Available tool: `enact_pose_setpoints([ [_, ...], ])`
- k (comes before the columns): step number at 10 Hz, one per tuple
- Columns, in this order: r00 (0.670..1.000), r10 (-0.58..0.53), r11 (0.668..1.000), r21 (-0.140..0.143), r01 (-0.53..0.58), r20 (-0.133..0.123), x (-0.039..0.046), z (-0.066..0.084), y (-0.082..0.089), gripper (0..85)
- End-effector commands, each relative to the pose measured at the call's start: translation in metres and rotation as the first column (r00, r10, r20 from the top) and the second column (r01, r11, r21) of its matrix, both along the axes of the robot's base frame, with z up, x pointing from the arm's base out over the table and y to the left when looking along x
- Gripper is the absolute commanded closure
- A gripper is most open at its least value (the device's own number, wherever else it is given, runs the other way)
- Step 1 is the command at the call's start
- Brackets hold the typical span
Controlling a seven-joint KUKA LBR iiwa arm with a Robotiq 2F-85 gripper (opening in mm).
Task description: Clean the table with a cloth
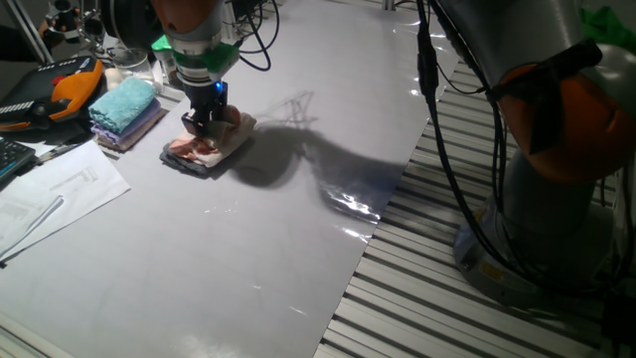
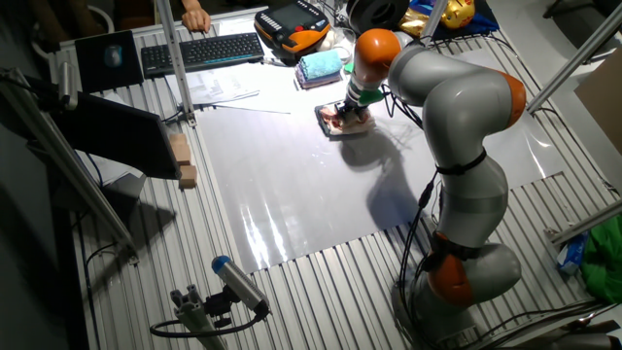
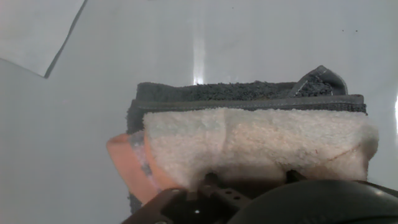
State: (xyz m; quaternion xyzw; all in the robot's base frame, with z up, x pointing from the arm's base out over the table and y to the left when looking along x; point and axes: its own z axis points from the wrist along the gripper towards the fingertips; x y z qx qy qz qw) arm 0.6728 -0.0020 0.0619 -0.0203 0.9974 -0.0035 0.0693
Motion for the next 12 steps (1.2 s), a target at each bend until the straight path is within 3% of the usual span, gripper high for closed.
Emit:
enact_pose_setpoints([
  [1, 1.000, 0.002, 1.000, 0.000, -0.002, -0.002, -0.0006, 0.000, -0.001, 51.0],
  [3, 1.000, 0.017, 1.000, 0.001, -0.017, -0.008, -0.0015, -0.001, -0.002, 51.0],
  [4, 1.000, 0.021, 1.000, 0.002, -0.021, -0.013, -0.0015, -0.001, -0.003, 68.0],
  [5, 0.999, 0.029, 1.000, 0.001, -0.029, -0.016, -0.0015, -0.001, -0.003, 68.0],
  [6, 0.999, 0.043, 0.999, 0.008, -0.043, -0.029, -0.0010, -0.001, -0.003, 85.0],
  [8, 0.999, 0.043, 0.999, 0.008, -0.043, -0.031, -0.0013, 0.002, -0.003, 85.0],
  [12, 0.999, 0.026, 1.000, -0.007, -0.026, -0.037, -0.0005, 0.022, -0.002, 85.0],
])
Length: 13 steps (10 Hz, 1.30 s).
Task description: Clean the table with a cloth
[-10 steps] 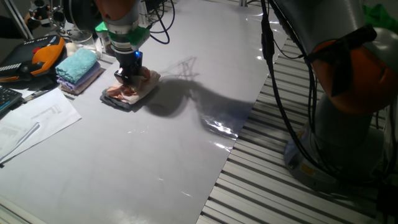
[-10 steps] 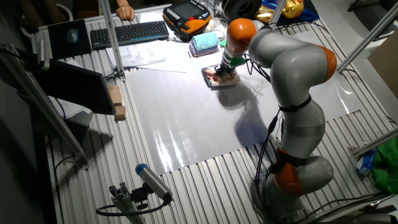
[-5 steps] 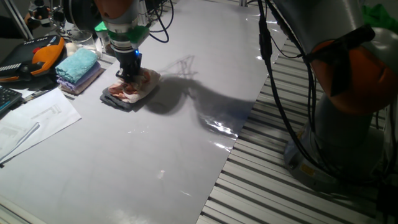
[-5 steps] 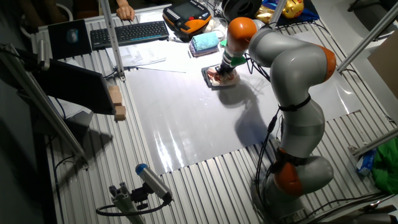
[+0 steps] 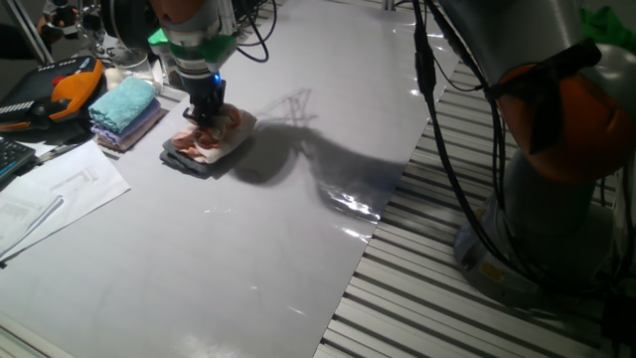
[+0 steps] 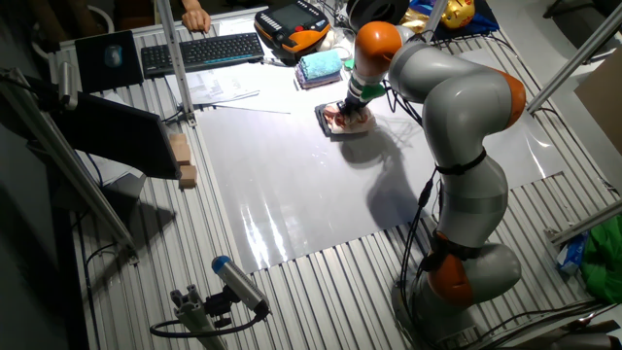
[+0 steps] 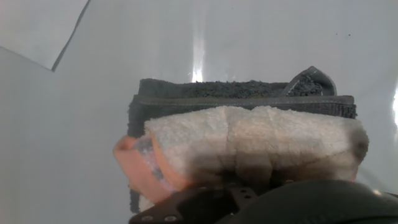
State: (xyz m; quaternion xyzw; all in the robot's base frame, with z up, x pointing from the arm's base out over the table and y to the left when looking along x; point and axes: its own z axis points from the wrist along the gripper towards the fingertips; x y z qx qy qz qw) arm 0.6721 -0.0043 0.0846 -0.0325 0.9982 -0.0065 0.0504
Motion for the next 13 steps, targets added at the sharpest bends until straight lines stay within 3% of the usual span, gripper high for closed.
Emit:
enact_pose_setpoints([
  [1, 1.000, -0.003, 1.000, 0.001, 0.003, 0.001, 0.0001, 0.002, 0.000, 85.0],
  [3, 1.000, -0.009, 1.000, 0.005, 0.009, 0.004, -0.0002, 0.008, 0.000, 85.0],
  [8, 1.000, -0.023, 1.000, 0.003, 0.023, -0.016, -0.0044, 0.040, 0.002, 85.0],
  [10, 0.999, -0.035, 0.999, 0.014, 0.035, -0.018, -0.0044, 0.046, 0.005, 85.0],
  [13, 0.998, -0.055, 0.998, -0.002, 0.055, -0.042, -0.0089, 0.076, 0.014, 85.0],
])
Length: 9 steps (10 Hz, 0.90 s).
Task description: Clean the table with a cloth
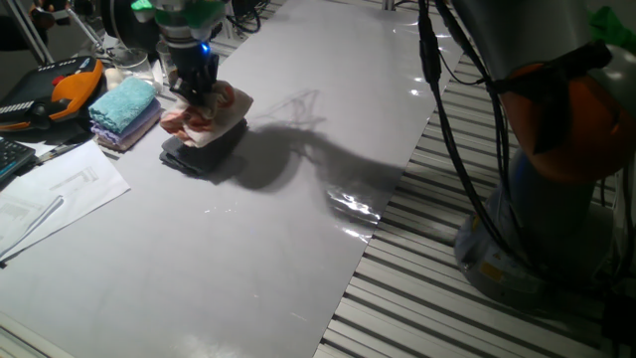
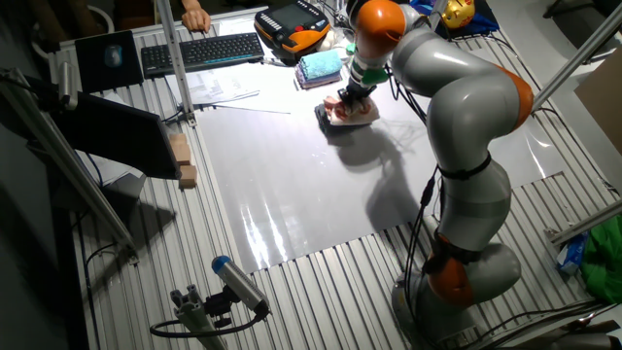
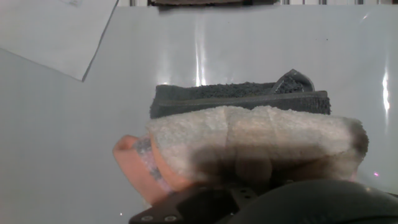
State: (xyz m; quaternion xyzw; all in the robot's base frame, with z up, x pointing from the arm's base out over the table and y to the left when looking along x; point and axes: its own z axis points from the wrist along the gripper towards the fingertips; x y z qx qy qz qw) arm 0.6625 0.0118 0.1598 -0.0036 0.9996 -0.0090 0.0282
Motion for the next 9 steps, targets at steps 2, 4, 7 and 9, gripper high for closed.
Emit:
enact_pose_setpoints([
  [2, 1.000, -0.020, 1.000, -0.013, 0.020, -0.011, -0.0040, 0.020, 0.011, 85.0],
  [4, 0.999, -0.030, 0.999, -0.012, 0.030, -0.020, -0.0079, 0.030, 0.019, 85.0],
  [7, 0.998, -0.051, 0.999, -0.008, 0.051, -0.024, -0.0133, 0.036, 0.029, 85.0],
  [9, 0.998, -0.051, 0.999, -0.014, 0.051, -0.027, -0.0164, 0.040, 0.035, 85.0],
])
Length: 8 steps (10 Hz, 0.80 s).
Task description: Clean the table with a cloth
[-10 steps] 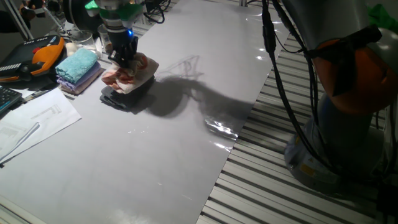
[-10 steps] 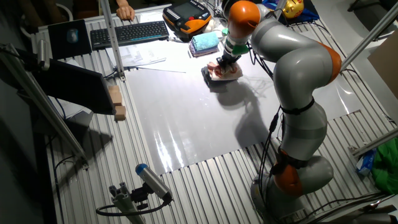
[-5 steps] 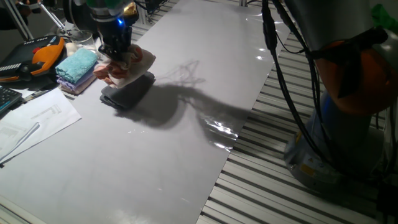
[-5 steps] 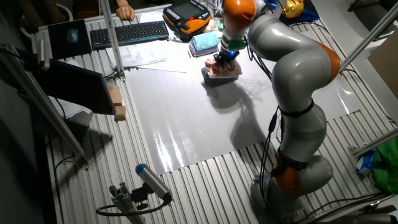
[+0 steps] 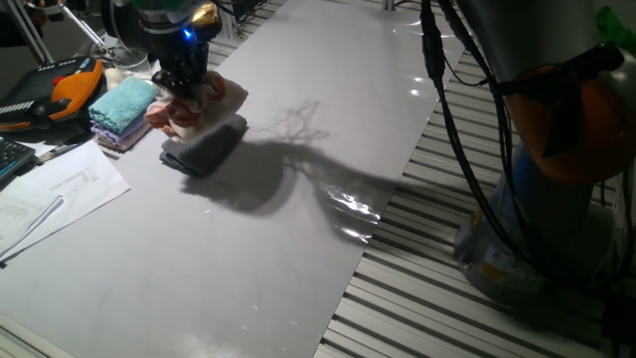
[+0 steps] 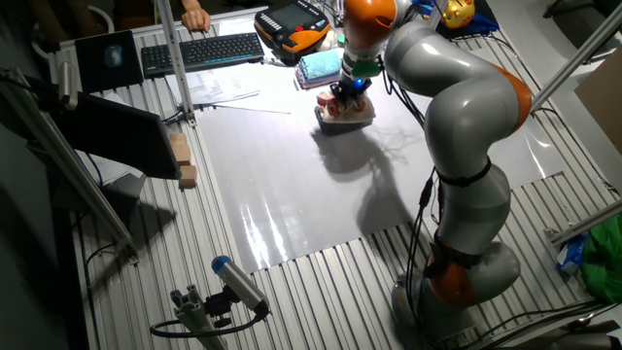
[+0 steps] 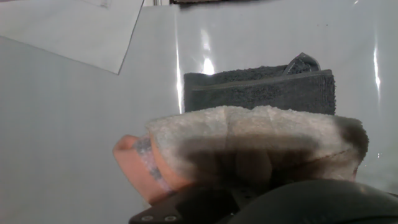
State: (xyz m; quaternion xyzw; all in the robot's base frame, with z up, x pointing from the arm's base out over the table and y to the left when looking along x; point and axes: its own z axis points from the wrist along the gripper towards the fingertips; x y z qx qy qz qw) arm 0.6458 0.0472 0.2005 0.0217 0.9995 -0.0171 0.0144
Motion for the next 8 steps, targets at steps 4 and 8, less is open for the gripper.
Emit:
enact_pose_setpoints([
  [4, 1.000, -0.003, 1.000, 0.006, 0.003, 0.000, -0.0087, 0.001, 0.013, 85.0],
  [8, 1.000, -0.007, 1.000, -0.005, 0.007, 0.014, -0.0119, 0.002, 0.018, 85.0],
])
